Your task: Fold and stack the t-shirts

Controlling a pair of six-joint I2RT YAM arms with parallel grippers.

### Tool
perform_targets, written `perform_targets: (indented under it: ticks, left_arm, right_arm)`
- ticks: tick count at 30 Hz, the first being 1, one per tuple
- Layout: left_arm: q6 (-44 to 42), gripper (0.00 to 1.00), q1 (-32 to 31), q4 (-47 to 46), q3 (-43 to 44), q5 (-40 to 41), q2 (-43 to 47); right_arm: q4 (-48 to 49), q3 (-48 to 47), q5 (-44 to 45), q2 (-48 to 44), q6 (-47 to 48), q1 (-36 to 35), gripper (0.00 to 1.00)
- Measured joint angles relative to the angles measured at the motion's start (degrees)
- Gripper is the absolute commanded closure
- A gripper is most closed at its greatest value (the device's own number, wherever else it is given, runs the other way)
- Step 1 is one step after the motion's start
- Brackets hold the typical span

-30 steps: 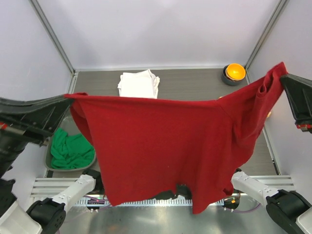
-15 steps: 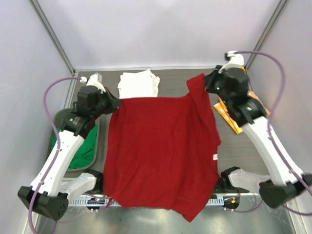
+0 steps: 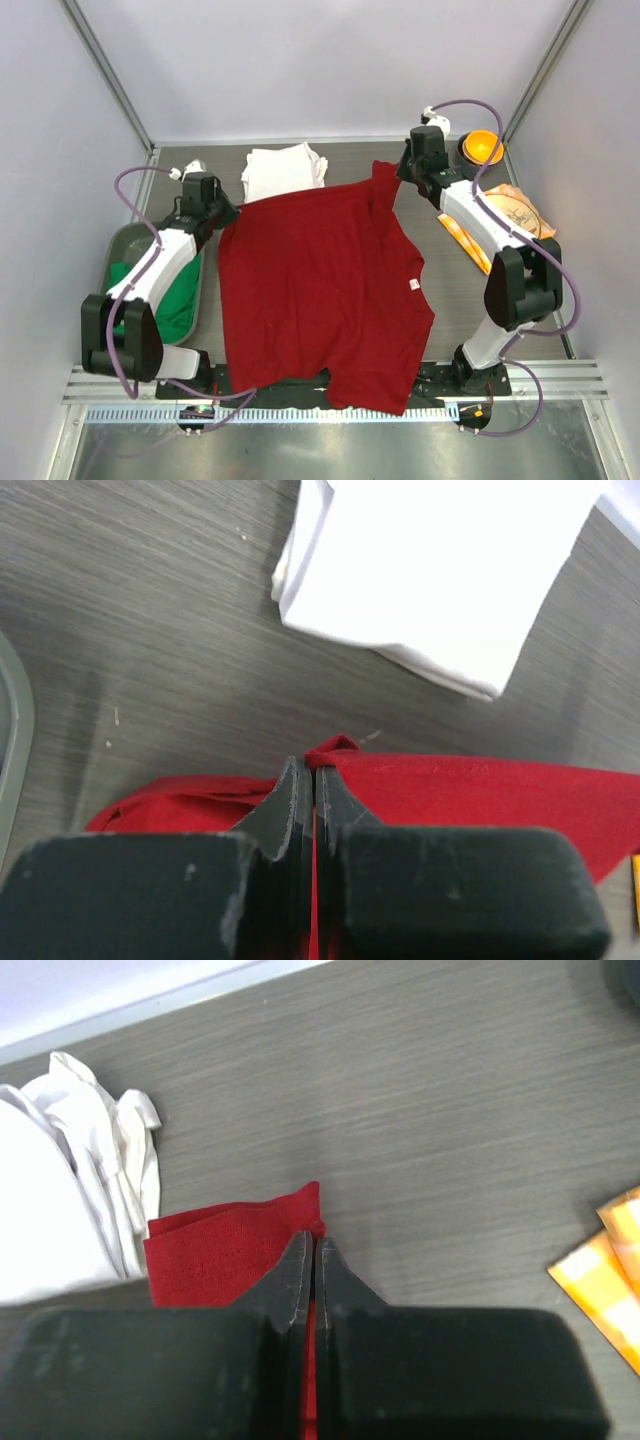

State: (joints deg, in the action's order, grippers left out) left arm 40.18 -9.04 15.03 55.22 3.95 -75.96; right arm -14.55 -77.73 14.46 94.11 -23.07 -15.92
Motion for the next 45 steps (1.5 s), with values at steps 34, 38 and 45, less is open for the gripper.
perform_targets:
  ticks: [34,38,45]
  left_arm:
    - [5.0,0.00,6.4,18.6,26.7,13.2,-10.2]
    - [4.8,0.00,0.6,21.8,22.2,10.4,-5.7]
    - [4.4,0.00,-12.2,25.6,13.2,4.5,-6.2]
  right_arm:
    - [-6.8,-16.0,2.4,1.2,2.4,1.7,0.00]
    - [-11.0,-9.9,3.6,-6.9,1.4,-2.6,0.00]
    - [-14.4,10.8,2.9,-10.5,-1.4,-5.7,0.01]
